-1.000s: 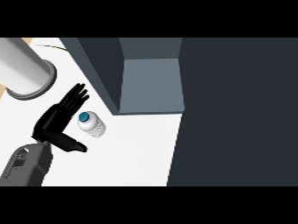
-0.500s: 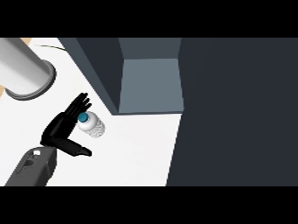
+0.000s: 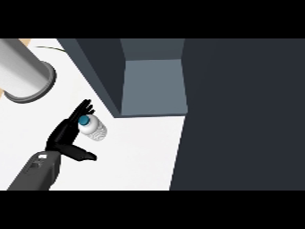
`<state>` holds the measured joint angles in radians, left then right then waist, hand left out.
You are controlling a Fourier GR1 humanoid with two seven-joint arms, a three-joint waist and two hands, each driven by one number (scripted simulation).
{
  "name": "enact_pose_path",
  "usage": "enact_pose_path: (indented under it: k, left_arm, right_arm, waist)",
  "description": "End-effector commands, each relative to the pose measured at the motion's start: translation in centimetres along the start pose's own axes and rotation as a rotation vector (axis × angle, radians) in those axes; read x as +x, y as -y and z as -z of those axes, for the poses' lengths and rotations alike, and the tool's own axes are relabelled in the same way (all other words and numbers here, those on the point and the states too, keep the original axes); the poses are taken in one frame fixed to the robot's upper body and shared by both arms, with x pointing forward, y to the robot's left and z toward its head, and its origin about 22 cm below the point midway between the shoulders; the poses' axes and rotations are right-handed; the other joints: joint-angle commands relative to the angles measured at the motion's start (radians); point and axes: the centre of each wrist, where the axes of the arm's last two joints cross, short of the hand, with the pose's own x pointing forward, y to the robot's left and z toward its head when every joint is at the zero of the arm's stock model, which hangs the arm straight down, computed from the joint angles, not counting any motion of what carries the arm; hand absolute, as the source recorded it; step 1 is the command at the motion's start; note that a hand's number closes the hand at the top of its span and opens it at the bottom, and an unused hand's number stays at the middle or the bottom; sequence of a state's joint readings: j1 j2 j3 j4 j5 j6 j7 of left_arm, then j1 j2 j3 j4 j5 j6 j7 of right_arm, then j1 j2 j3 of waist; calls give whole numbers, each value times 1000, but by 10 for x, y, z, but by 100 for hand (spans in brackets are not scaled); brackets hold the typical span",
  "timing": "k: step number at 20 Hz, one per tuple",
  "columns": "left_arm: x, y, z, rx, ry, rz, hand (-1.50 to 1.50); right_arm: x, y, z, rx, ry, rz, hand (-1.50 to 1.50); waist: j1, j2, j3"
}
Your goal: Pick up the bottled water, place it into the cabinet and close the cabinet
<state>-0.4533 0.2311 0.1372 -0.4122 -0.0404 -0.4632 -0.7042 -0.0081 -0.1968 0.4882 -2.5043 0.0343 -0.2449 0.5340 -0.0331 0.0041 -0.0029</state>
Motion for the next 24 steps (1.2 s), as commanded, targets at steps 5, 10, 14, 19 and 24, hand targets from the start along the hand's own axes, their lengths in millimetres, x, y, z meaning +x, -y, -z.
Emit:
enact_pose_path:
  k: [5, 10, 14, 19, 24]
  left_arm:
    - [-14, 7, -3, -28, 53, -93, -150]
    - [-12, 21, 15, -52, 43, -135, -150]
    - [-12, 39, 30, -60, 53, -193, -150]
    - [-18, 33, 19, -136, -11, -253, 150]
    - [-20, 63, 34, -147, 92, -184, 150]
  right_arm:
    - [35, 10, -24, -35, 76, -16, -150]
    - [23, 7, -27, -49, 59, -19, -150]
    - [29, 11, -26, -50, 65, -25, -150]
    - [24, 14, -29, -77, 60, -46, -150]
    - [20, 15, -31, -86, 52, -22, -150]
  waist:
    - [4, 1, 0]
    - [-10, 2, 0]
    - [-6, 1, -1]
    - [-6, 0, 0]
    - [-4, -1, 1]
